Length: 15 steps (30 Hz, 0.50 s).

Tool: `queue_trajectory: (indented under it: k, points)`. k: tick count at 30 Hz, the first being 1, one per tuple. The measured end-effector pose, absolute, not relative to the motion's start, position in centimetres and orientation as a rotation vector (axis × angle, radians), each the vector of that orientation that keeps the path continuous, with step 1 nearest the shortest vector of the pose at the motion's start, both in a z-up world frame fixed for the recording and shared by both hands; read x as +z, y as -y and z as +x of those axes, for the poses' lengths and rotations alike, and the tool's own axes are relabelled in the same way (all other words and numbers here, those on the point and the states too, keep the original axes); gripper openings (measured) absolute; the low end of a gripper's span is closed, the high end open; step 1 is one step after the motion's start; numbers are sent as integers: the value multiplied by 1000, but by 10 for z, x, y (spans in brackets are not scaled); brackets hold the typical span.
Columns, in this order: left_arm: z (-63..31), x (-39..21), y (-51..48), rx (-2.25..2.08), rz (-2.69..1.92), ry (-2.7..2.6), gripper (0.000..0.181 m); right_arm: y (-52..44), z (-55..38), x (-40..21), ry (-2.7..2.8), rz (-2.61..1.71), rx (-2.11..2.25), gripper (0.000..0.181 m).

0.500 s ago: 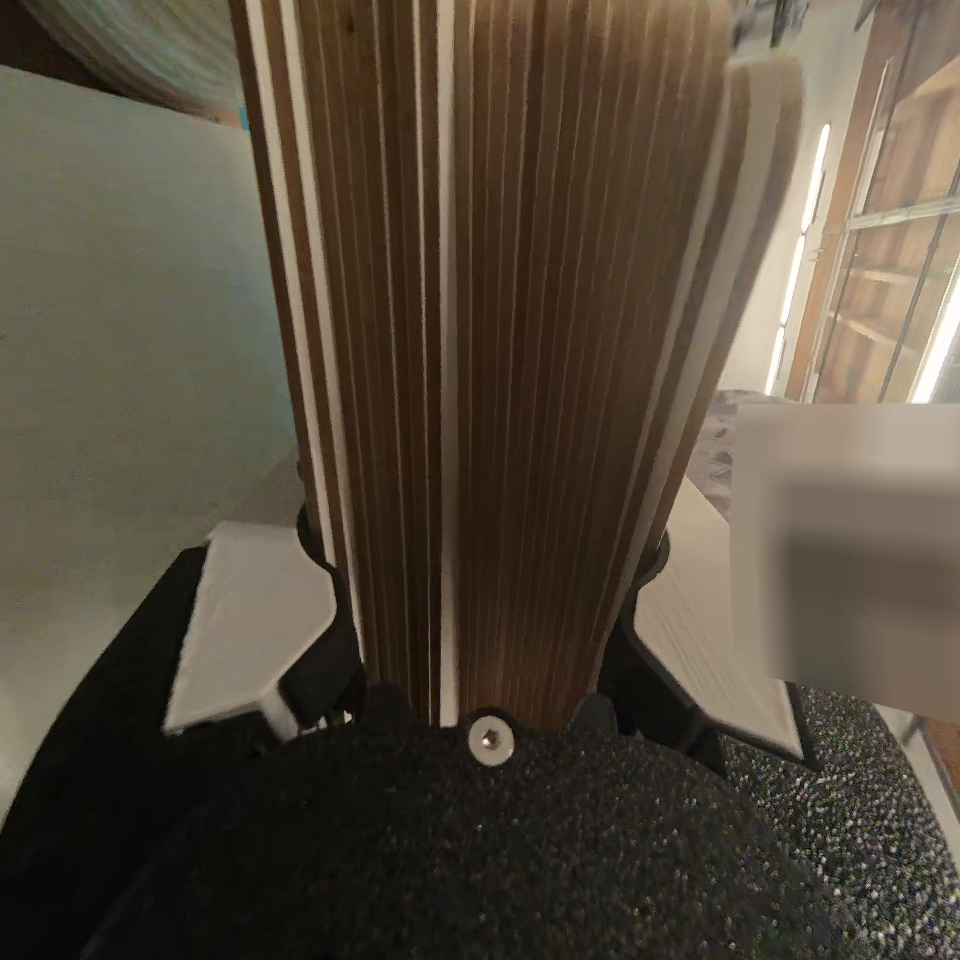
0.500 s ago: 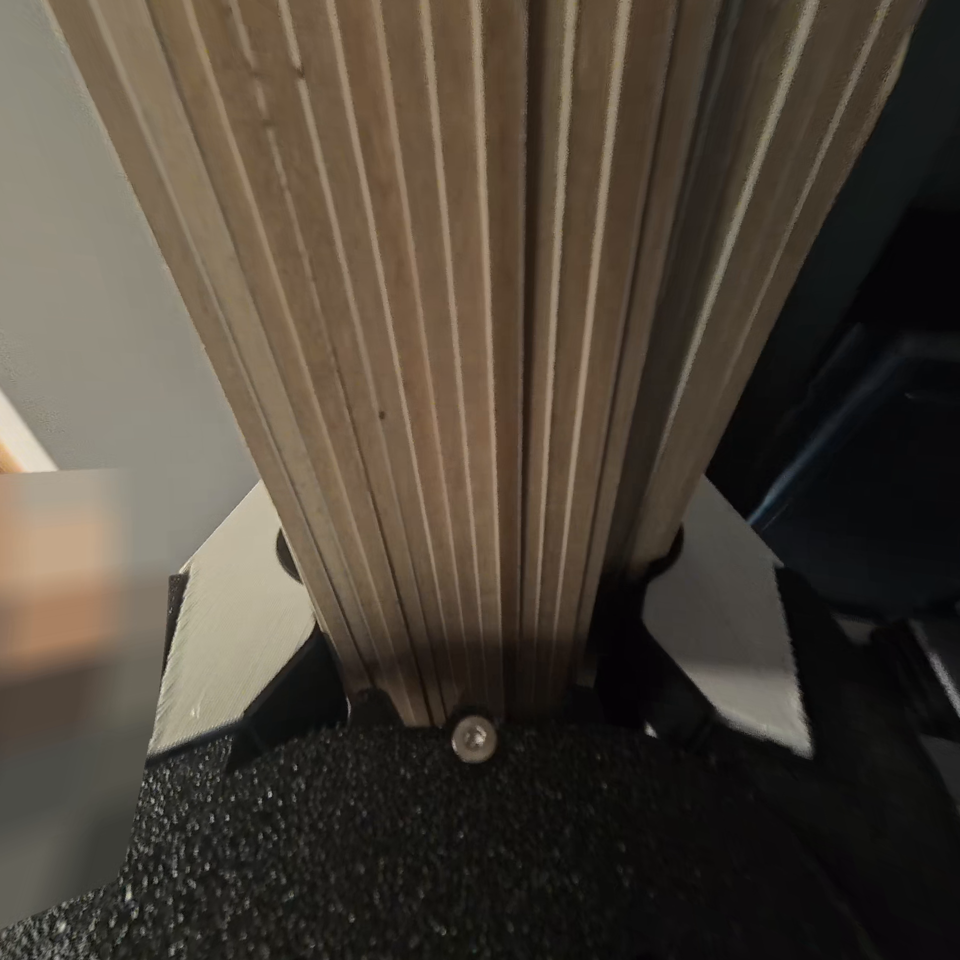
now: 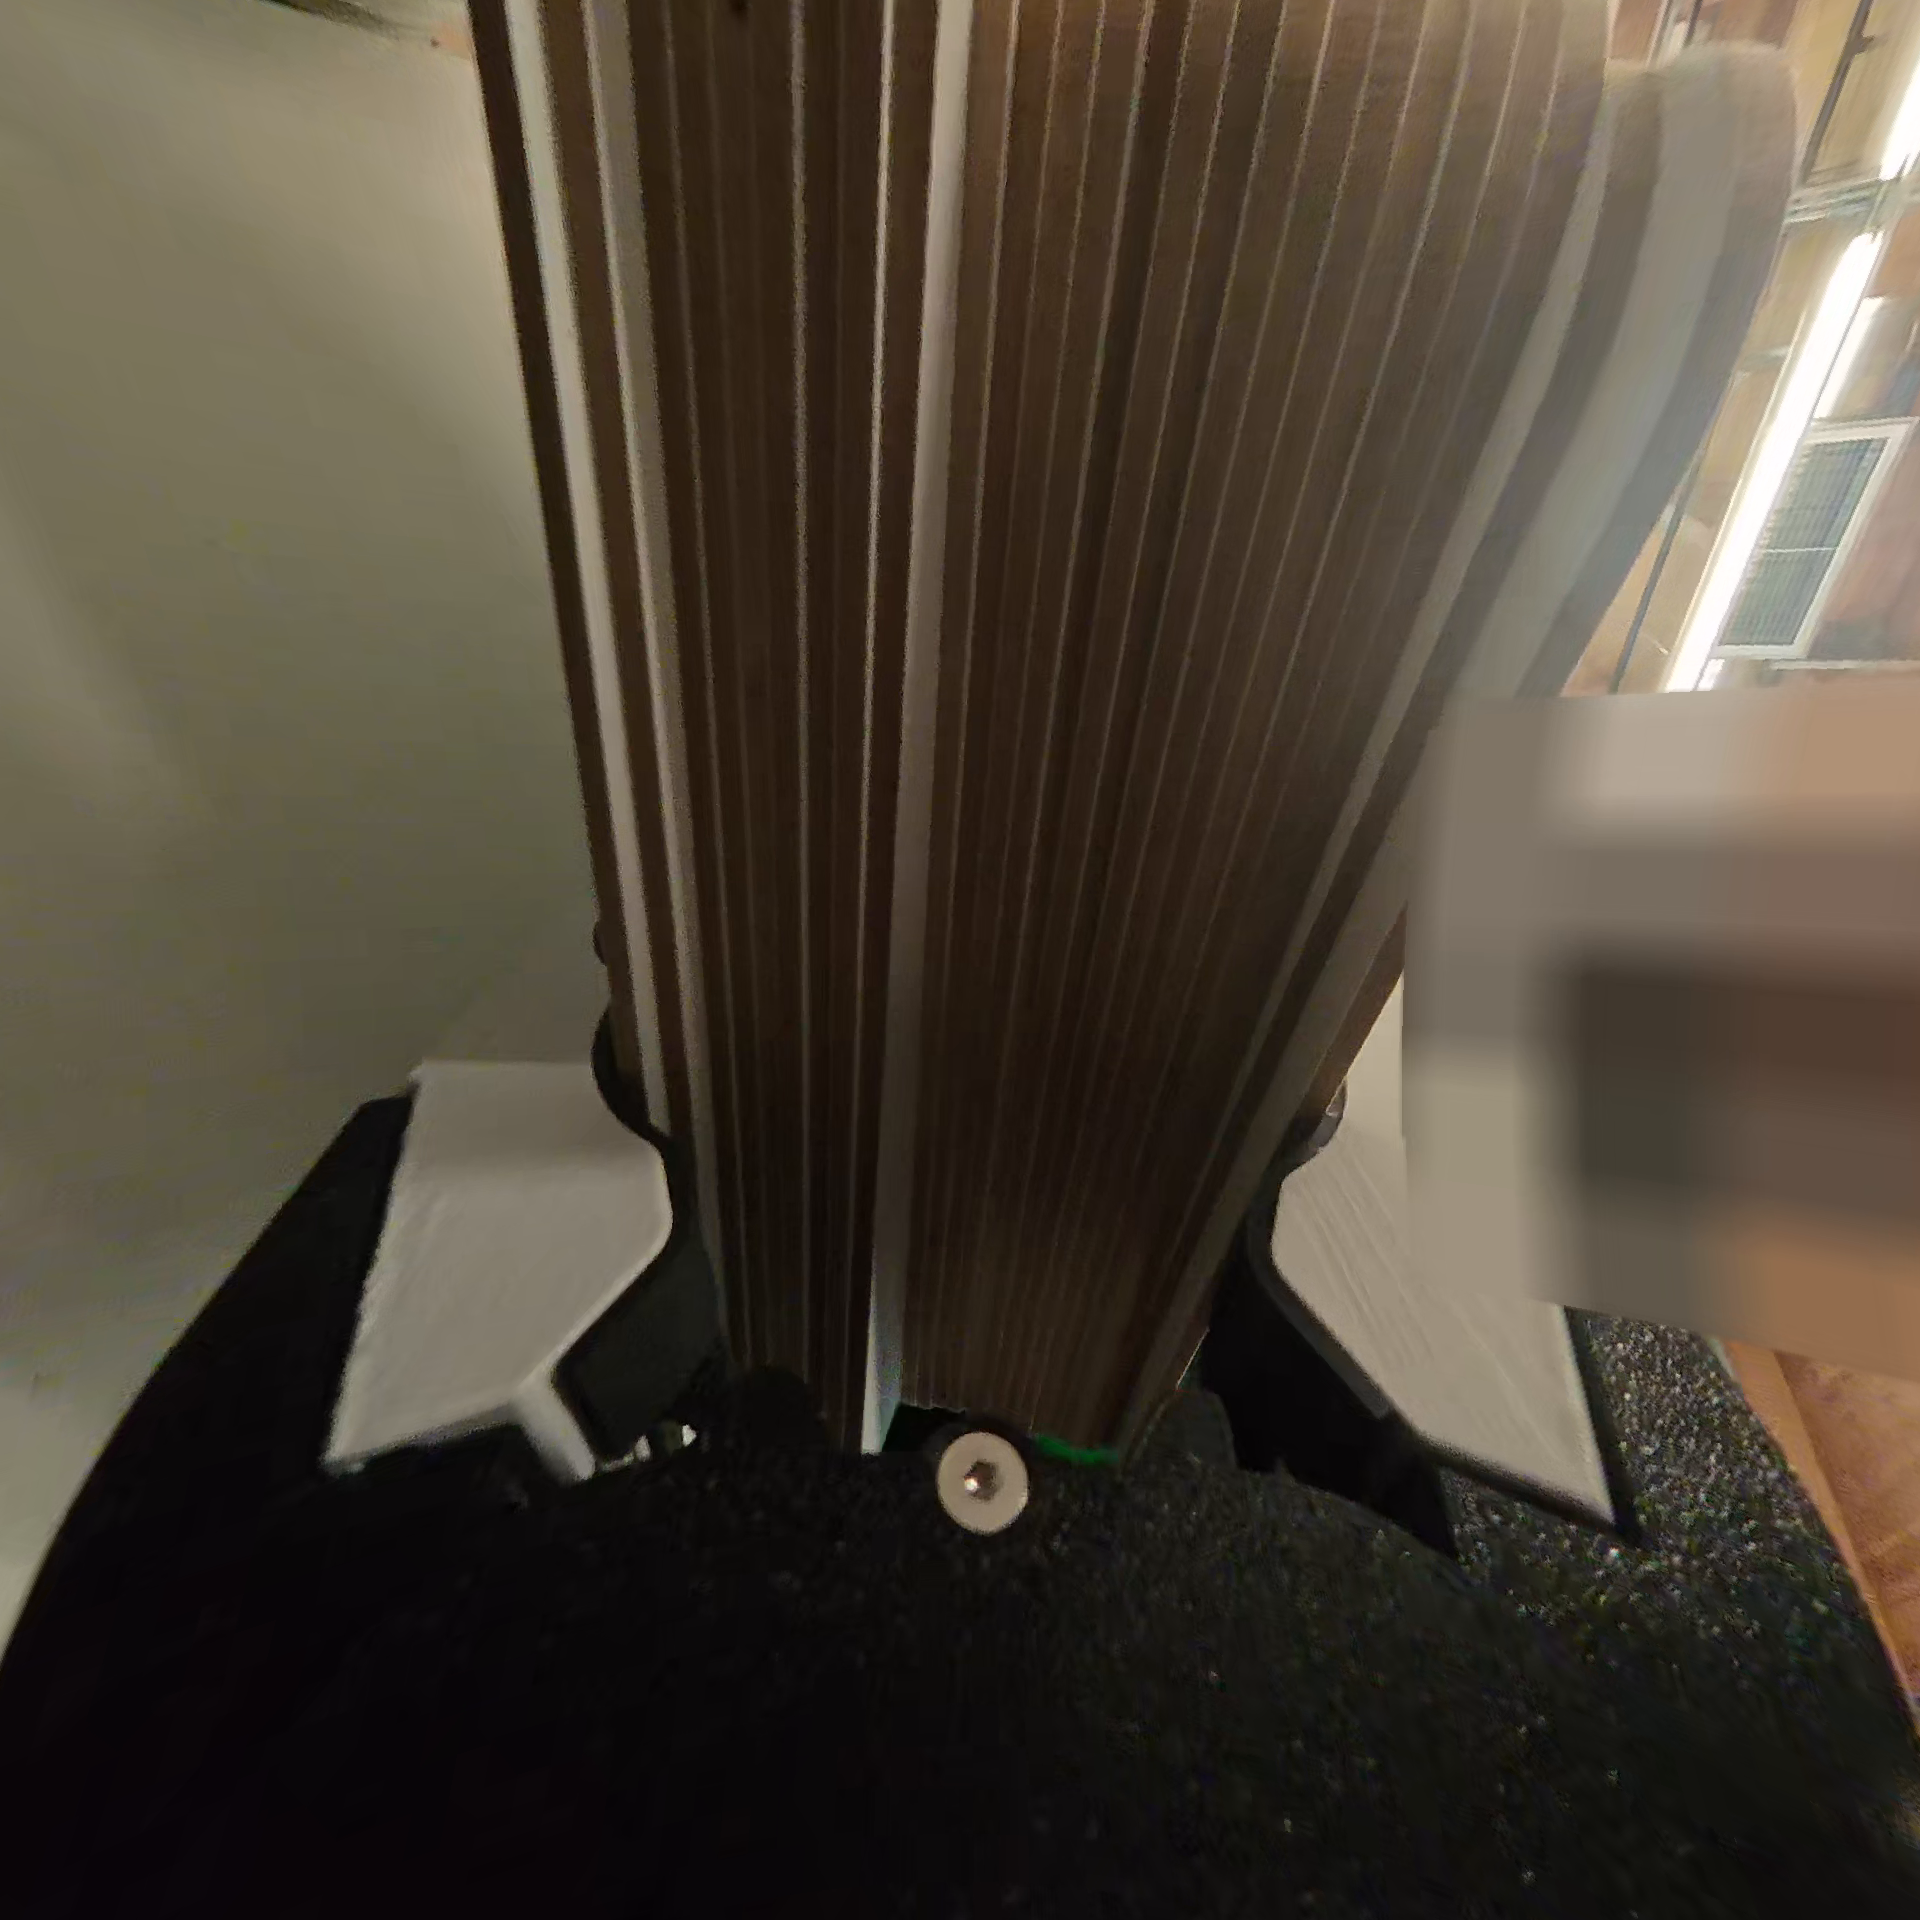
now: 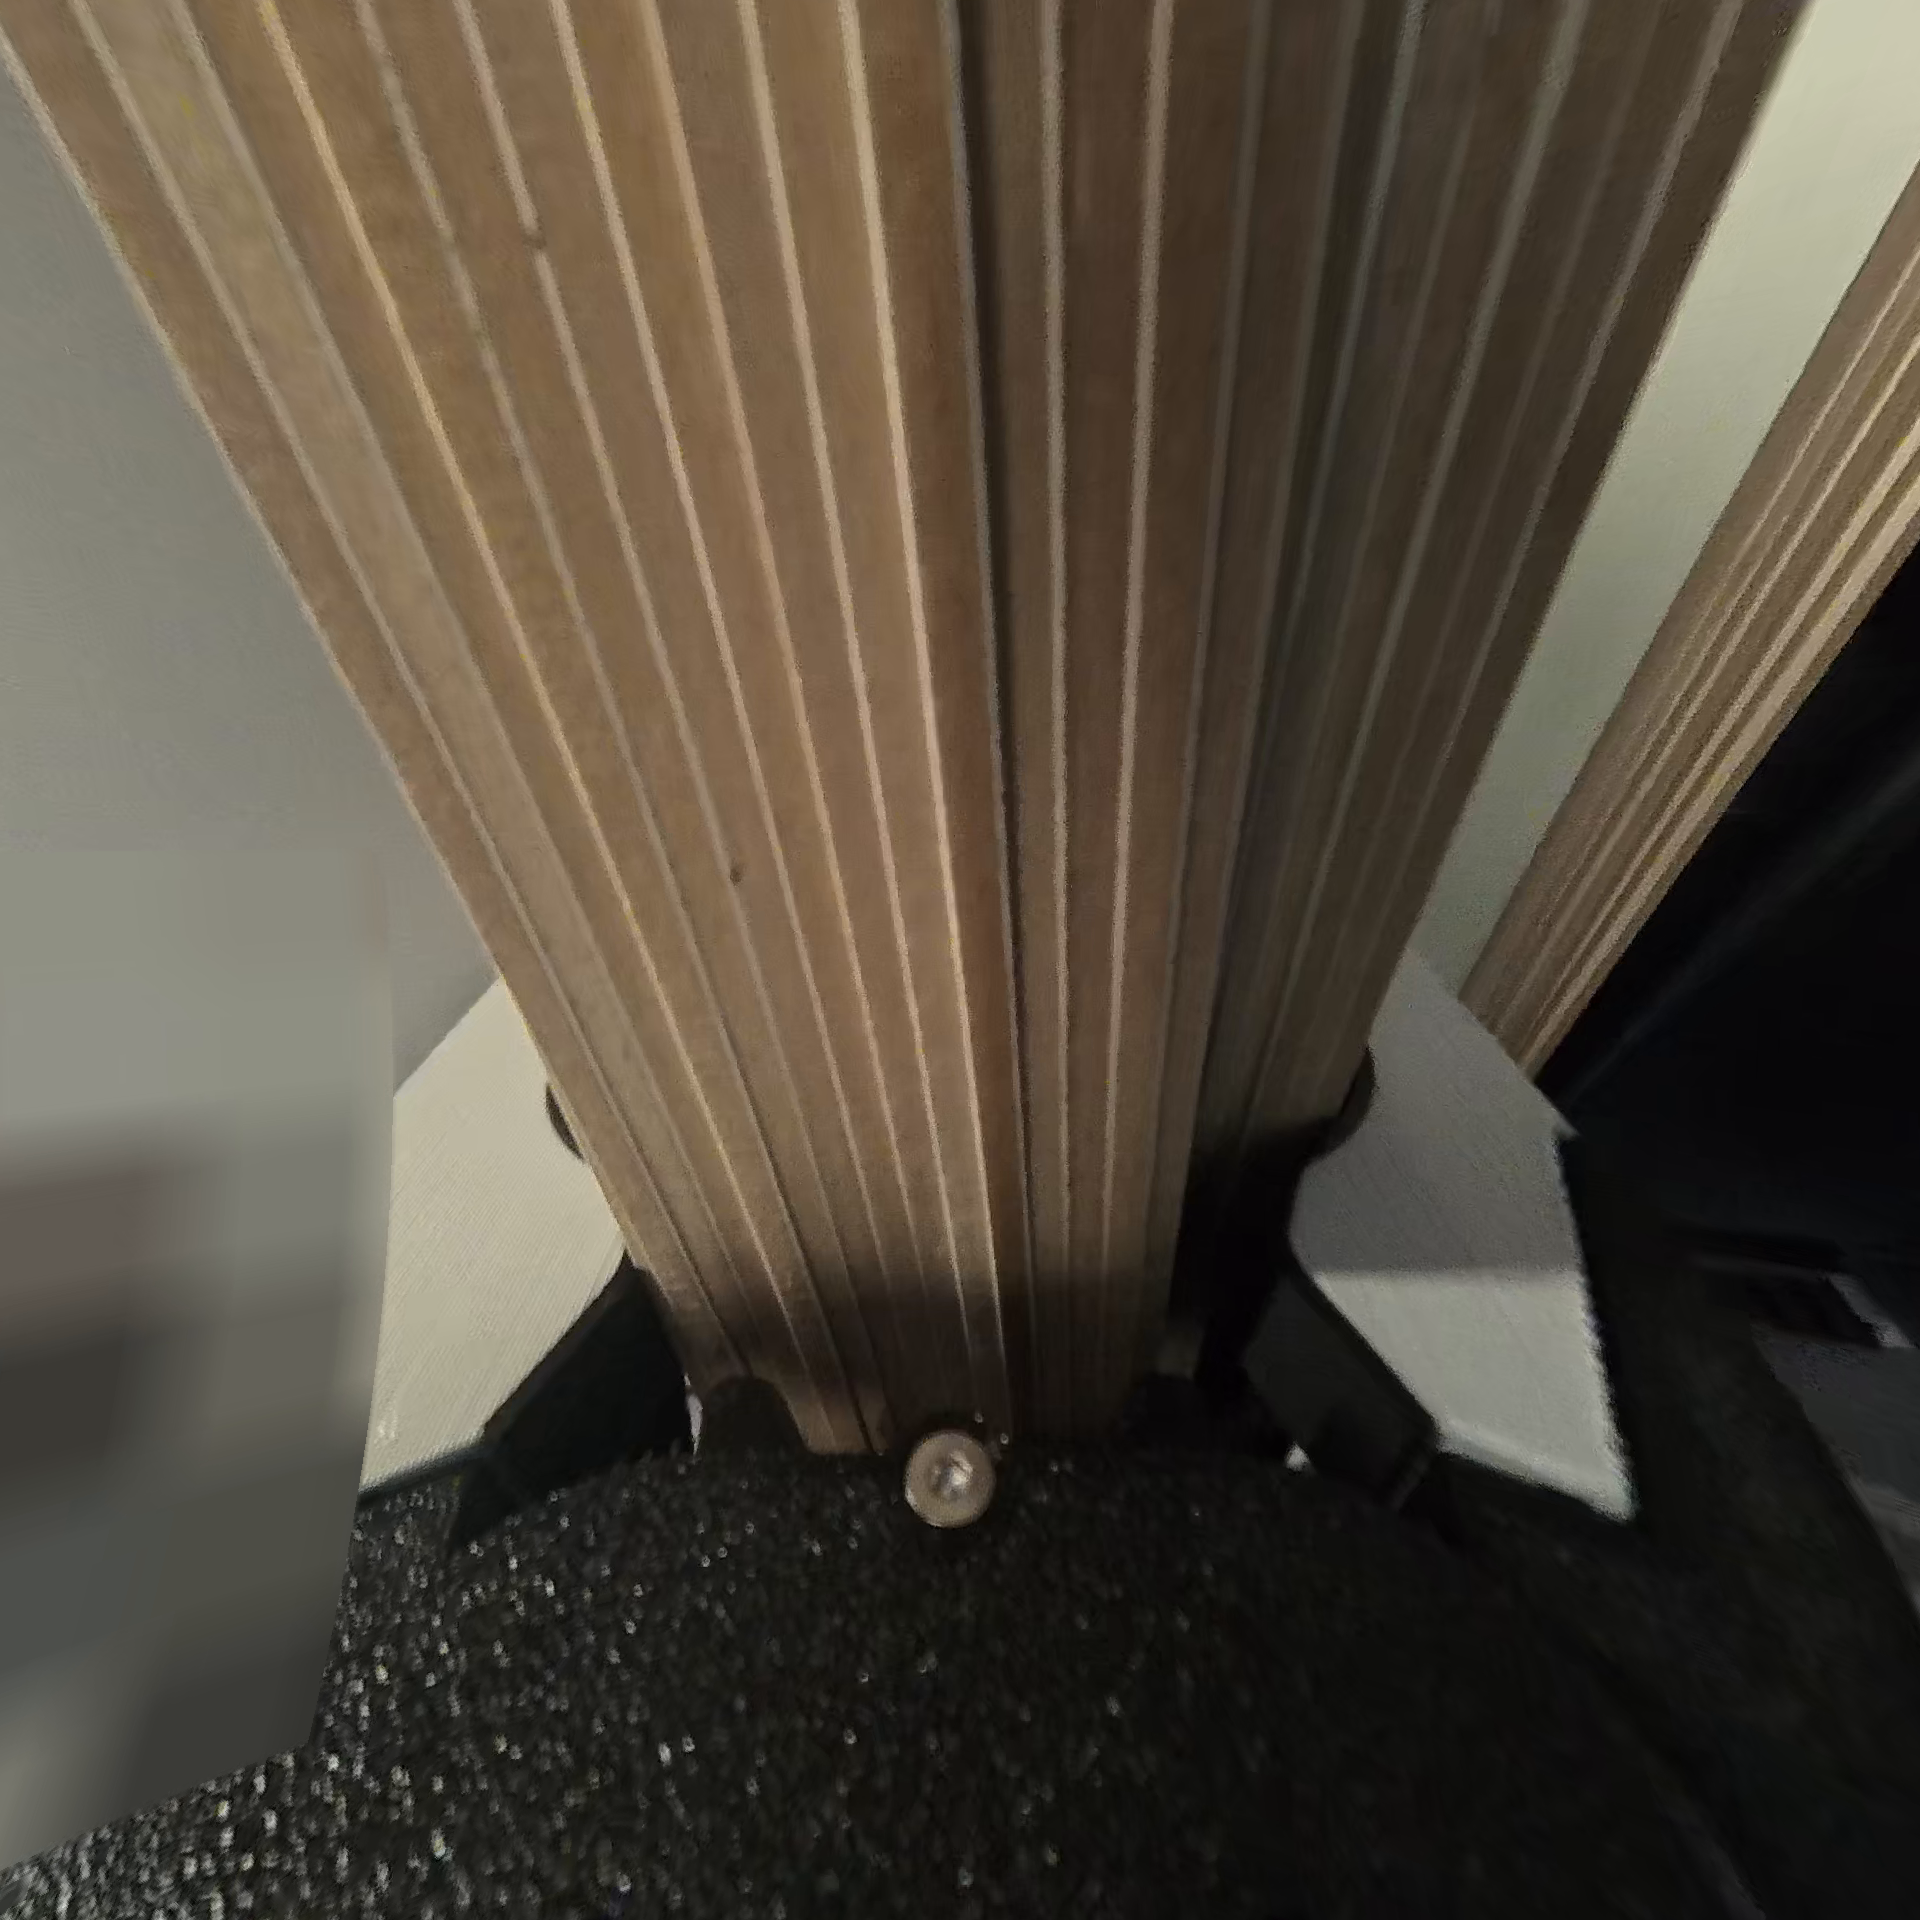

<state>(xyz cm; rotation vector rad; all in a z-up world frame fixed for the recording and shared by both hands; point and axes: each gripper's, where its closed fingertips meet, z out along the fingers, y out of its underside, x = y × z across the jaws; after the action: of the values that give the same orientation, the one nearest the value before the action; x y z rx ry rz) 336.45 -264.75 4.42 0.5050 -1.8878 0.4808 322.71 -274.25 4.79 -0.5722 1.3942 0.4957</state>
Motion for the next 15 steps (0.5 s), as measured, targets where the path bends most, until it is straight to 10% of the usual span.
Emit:
queue_trajectory:
  k: [15]
  points:
    - [3388, -5, 2632, 359, 682, 1839, 131, 2735, 3247, 22, -1447, -483, 701, 140]
